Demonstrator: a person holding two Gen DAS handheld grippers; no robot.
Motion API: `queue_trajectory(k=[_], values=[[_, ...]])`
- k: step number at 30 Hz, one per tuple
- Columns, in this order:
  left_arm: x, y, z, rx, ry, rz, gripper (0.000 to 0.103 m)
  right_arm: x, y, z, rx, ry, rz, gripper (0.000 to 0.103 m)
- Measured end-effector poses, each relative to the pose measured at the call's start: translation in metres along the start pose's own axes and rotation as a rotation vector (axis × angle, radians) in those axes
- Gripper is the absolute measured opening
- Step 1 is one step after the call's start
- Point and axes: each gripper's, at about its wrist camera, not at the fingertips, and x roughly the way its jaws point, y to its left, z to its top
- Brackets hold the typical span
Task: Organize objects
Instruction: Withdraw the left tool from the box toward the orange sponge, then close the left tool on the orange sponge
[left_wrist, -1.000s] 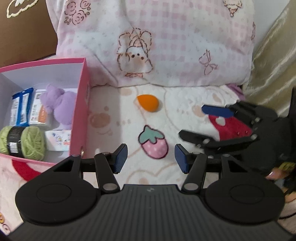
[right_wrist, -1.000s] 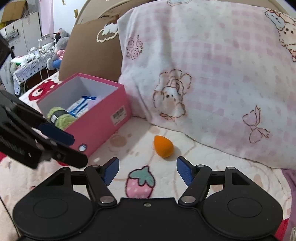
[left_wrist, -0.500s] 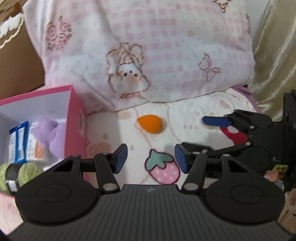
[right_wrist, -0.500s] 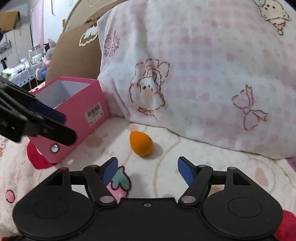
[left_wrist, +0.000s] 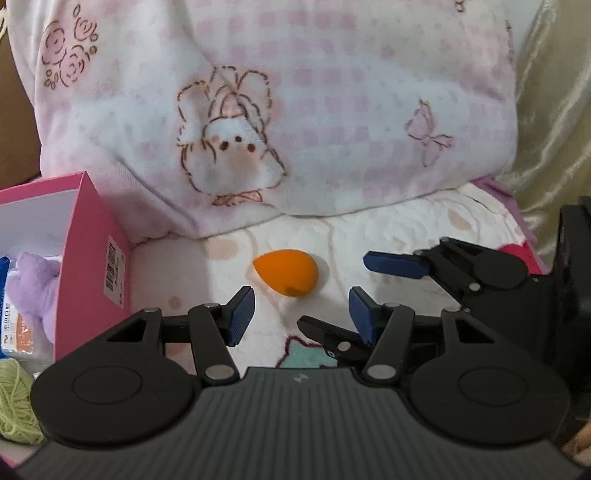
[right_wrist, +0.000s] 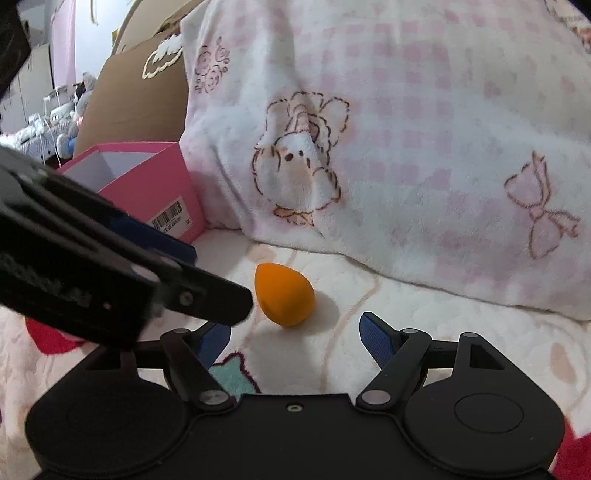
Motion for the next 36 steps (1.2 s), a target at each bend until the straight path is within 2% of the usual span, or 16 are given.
queue_trajectory(k=[4, 7, 9, 11, 16, 18, 20, 22, 23, 24, 27, 31, 36], values=[[0.016, 0.004, 0.001, -0.005, -0.02, 0.013, 0.056, 0.012, -0.007, 0.001, 0.043, -0.01, 0.022, 0.081], [0.025, -0.008, 0.004, 0.083, -0.033, 0.058, 0.057, 0.025, -0.009, 0.0, 0.077, -0.019, 0.036, 0.081], [0.029, -0.008, 0.011, 0.059, 0.004, 0.035, 0.057, 0.028, -0.007, -0.003, 0.096, -0.033, 0.034, 0.081], [0.031, -0.005, 0.014, 0.02, 0.012, 0.011, 0.057, 0.028, -0.004, -0.005, 0.097, -0.047, 0.068, 0.08], [0.04, -0.003, 0.015, 0.051, 0.004, 0.072, 0.057, 0.025, 0.007, -0.009, 0.052, -0.095, 0.047, 0.077], [0.045, 0.002, 0.016, 0.044, -0.006, 0.069, 0.057, 0.025, 0.008, -0.009, 0.061, -0.103, 0.051, 0.073], [0.052, 0.005, 0.013, 0.082, -0.017, 0.061, 0.057, 0.027, 0.008, -0.01, 0.067, -0.102, 0.053, 0.068], [0.057, 0.007, 0.012, 0.076, -0.006, 0.05, 0.057, 0.032, 0.007, -0.012, 0.077, -0.086, 0.03, 0.058], [0.058, 0.009, 0.012, 0.055, -0.011, 0.038, 0.056, 0.033, 0.007, -0.013, 0.08, -0.084, 0.019, 0.056], [0.057, 0.01, 0.011, 0.041, -0.017, 0.028, 0.05, 0.034, 0.006, -0.014, 0.082, -0.083, 0.01, 0.051], [0.057, 0.006, 0.007, 0.065, -0.037, 0.022, 0.043, 0.036, 0.004, -0.015, 0.095, -0.076, -0.006, 0.043], [0.056, 0.0, -0.002, 0.111, -0.073, 0.033, 0.04, 0.036, 0.003, -0.017, 0.097, -0.079, -0.009, 0.04], [0.055, 0.005, -0.004, 0.058, -0.07, 0.015, 0.039, 0.034, 0.015, -0.022, 0.023, -0.091, -0.045, 0.039]])
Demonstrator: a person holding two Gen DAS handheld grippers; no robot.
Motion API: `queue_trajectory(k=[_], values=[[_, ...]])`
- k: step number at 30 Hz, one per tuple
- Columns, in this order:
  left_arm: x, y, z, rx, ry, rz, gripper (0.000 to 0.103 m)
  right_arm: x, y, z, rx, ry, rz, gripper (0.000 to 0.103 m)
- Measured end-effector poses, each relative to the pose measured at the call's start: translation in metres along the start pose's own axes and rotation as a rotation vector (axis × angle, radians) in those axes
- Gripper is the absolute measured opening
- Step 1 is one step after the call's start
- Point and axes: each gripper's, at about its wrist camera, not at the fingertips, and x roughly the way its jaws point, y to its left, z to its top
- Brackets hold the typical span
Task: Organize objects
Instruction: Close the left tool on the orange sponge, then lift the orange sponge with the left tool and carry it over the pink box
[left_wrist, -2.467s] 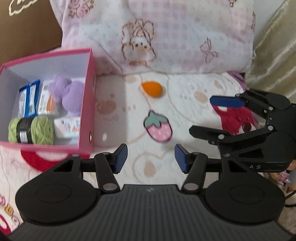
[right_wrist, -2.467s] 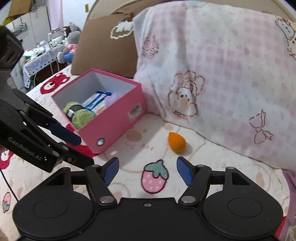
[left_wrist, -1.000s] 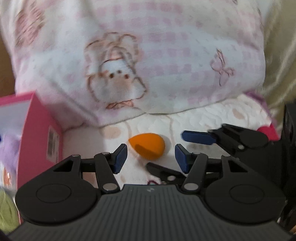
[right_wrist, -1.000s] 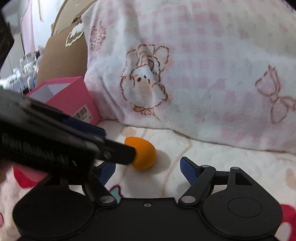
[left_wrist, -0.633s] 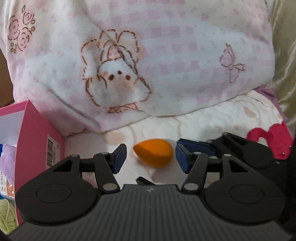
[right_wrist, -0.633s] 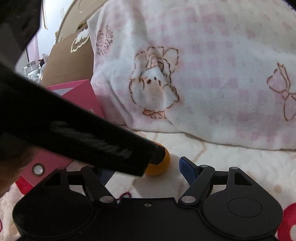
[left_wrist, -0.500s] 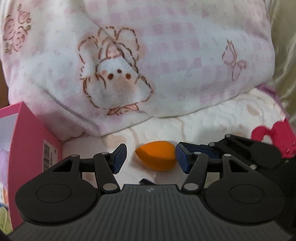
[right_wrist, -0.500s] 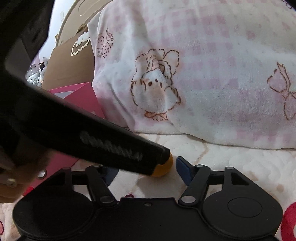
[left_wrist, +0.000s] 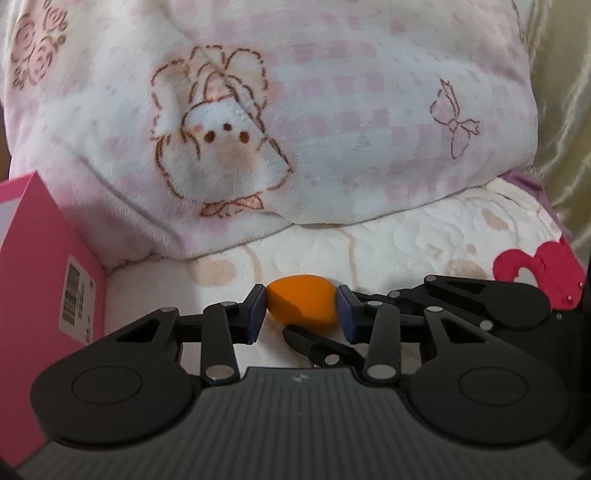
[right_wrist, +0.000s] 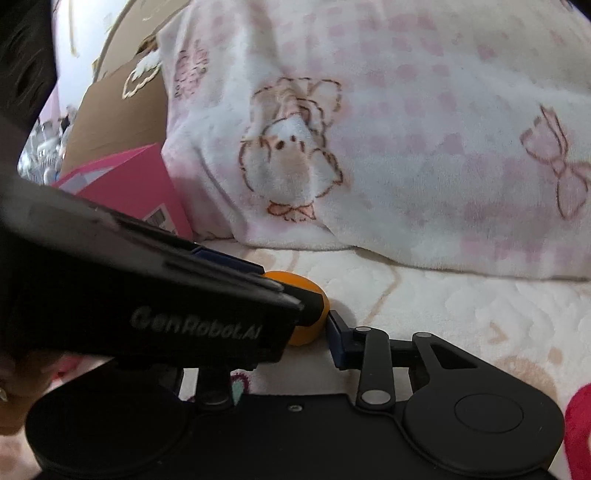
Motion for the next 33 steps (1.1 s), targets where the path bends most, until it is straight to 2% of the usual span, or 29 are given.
queue_trajectory(k=[13, 22, 26, 33], values=[[-0.03, 0.0, -0.013, -0.051, -0.019, -0.034, 0.039, -0.028, 0.019, -0.002, -0.052, 0.01, -0.013, 0.039], [-0.062, 0.004, -0.025, -0.093, -0.019, -0.058, 0.039, -0.051, 0.03, 0.002, -0.064, 0.034, 0.039, 0.04], [-0.071, 0.006, -0.028, -0.102, 0.028, -0.042, 0.039, -0.058, 0.036, 0.005, -0.058, 0.068, 0.08, 0.04], [-0.095, 0.014, -0.036, -0.127, 0.019, -0.071, 0.039, -0.074, 0.044, 0.013, -0.053, 0.095, 0.135, 0.04]])
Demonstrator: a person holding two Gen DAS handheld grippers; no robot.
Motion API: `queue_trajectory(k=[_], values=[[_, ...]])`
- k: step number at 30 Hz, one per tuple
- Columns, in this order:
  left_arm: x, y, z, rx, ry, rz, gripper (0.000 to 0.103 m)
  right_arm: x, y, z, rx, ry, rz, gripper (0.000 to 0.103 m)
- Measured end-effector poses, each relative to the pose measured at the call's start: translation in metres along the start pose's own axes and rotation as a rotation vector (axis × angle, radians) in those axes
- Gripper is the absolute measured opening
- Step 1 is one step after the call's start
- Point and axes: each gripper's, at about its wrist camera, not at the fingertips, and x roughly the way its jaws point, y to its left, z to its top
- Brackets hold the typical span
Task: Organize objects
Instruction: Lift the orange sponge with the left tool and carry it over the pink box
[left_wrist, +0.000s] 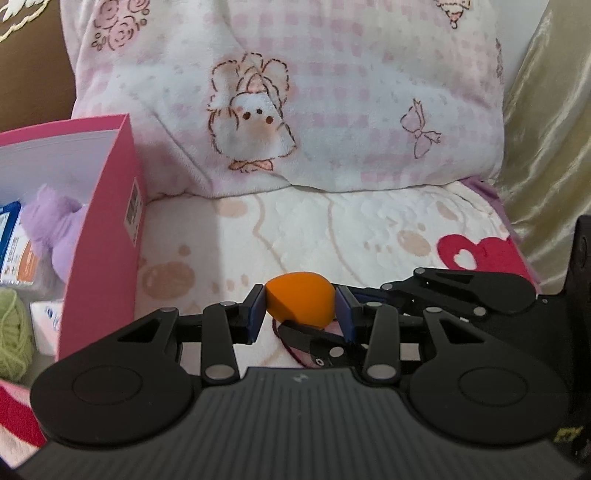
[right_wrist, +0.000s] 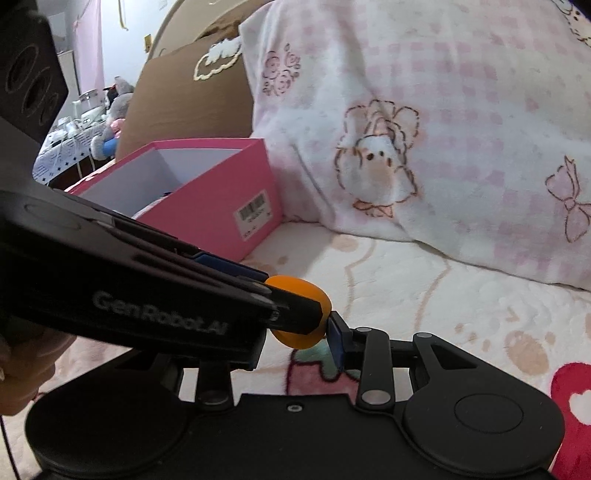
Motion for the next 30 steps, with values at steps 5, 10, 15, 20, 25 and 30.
queue_trajectory(k=[5, 10, 15, 20, 25, 30], values=[[-0.018, 0.002, -0.006, -0.004, -0.002, -0.003, 0.039, -0.009, 0.016, 0.002, -0.02, 0.014, 0.009, 0.041], [-0.036, 0.009, -0.014, -0.041, -0.003, -0.016, 0.039, -0.018, 0.033, 0.003, -0.048, 0.021, 0.017, 0.043], [-0.054, 0.021, -0.02, -0.095, 0.006, -0.021, 0.039, -0.025, 0.05, 0.006, -0.073, 0.037, 0.039, 0.043], [-0.075, 0.032, -0.028, -0.151, 0.015, -0.016, 0.039, -0.032, 0.066, 0.01, -0.088, 0.041, 0.077, 0.045], [-0.093, 0.044, -0.037, -0.217, 0.029, -0.034, 0.039, -0.039, 0.081, 0.015, -0.112, 0.05, 0.108, 0.049], [-0.103, 0.05, -0.039, -0.246, 0.045, -0.042, 0.039, -0.043, 0.091, 0.019, -0.109, 0.063, 0.118, 0.05]])
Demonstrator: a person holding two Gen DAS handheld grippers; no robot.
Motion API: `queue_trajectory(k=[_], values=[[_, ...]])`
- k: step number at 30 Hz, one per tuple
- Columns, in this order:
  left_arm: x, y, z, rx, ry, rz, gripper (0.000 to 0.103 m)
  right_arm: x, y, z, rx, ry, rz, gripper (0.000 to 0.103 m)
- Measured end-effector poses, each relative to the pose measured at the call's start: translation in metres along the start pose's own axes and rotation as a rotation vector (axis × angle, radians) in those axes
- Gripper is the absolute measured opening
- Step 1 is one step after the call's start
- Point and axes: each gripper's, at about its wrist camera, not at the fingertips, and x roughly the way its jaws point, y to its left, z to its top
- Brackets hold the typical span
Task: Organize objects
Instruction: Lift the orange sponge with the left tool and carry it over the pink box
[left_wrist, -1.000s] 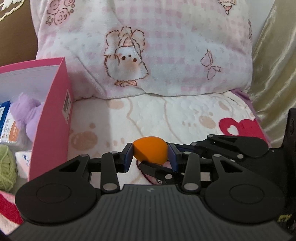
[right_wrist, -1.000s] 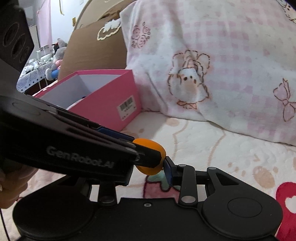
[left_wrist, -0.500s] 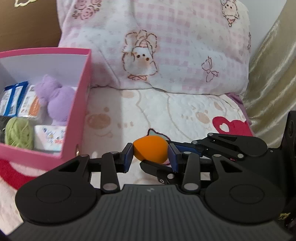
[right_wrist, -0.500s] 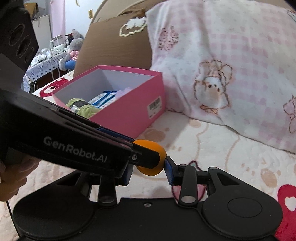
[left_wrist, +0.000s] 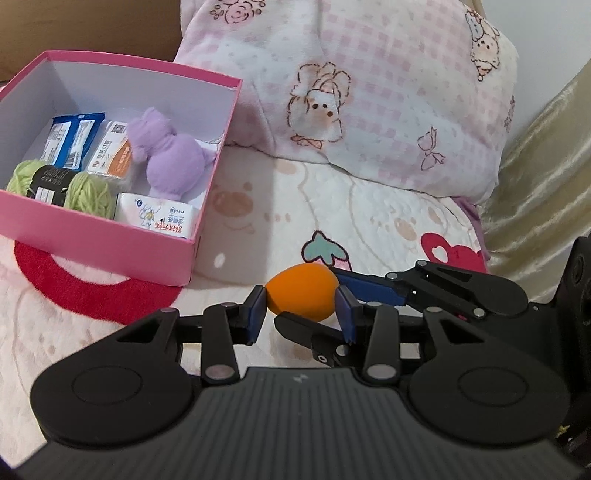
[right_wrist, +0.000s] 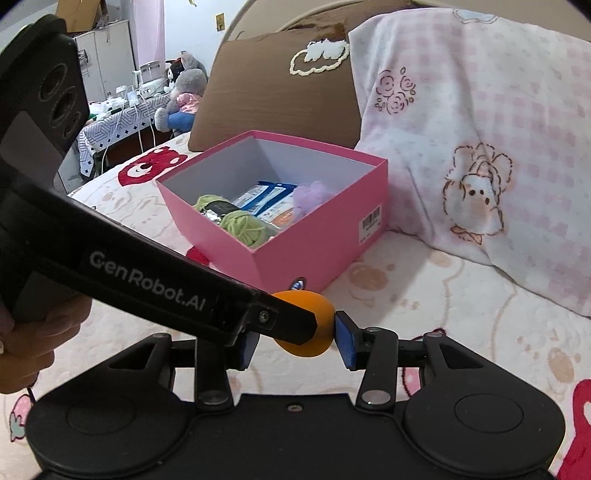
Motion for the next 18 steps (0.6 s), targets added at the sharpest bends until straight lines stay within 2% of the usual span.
queue_trajectory(k=[12, 18], values=[[-0.023, 0.006, 0.003, -0.033, 0.003, -0.026, 0.039, -0.013, 0.008, 0.009, 0.036, -0.004, 0.047, 0.054], [-0.031, 0.016, 0.014, -0.09, 0.059, -0.026, 0.039, -0.01, 0.018, 0.014, 0.038, 0.001, 0.061, 0.054]])
